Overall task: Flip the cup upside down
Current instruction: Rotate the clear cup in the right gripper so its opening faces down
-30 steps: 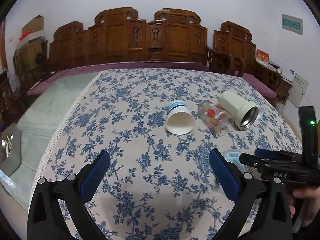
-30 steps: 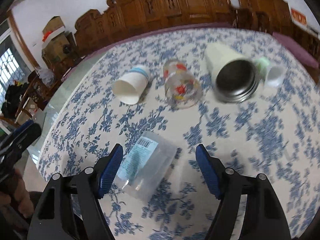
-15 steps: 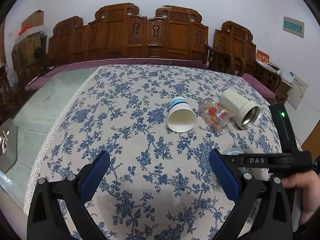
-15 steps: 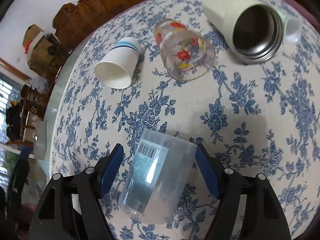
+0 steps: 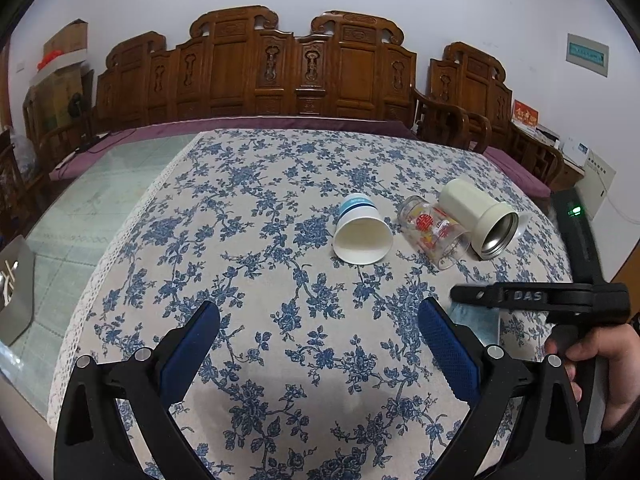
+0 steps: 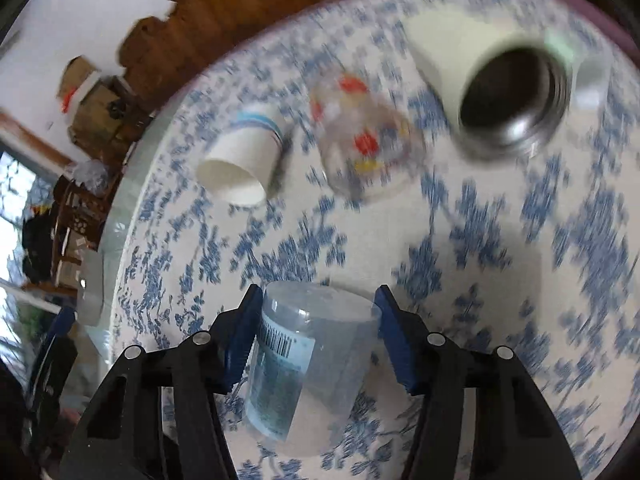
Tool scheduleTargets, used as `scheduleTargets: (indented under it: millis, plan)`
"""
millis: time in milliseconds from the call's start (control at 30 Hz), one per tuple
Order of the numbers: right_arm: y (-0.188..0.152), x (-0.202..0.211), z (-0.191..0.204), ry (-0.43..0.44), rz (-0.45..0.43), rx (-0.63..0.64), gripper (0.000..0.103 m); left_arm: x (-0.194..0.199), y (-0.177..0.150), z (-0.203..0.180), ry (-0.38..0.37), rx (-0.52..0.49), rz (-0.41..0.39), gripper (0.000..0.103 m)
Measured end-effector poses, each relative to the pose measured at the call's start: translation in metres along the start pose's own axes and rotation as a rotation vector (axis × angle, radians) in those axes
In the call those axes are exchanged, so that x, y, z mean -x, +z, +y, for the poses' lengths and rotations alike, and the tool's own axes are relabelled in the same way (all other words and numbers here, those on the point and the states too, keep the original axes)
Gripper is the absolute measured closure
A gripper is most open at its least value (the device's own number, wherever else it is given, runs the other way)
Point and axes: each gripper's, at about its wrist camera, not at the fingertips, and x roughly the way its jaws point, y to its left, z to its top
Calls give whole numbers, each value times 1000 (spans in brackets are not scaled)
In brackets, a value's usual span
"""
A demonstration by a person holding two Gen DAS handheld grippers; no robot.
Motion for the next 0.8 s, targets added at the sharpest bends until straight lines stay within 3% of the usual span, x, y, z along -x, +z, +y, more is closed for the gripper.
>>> scheduleTargets:
  millis: [100,300,567,800]
  plan:
    - [1,15,8,-72,-103,137,43,0,0,-1,0,-5,0,8]
    - [-5,24,22,-197,-203,353,44,-2,-2,-4,-1,-12,3,8]
    - [-24,29,42,-254,-202,505,44,-1,-2,-7,-1,-13,1,8]
    - [-36,23,48,-244,-169,512,44,-1,-2,-7,0,-14,-2,8]
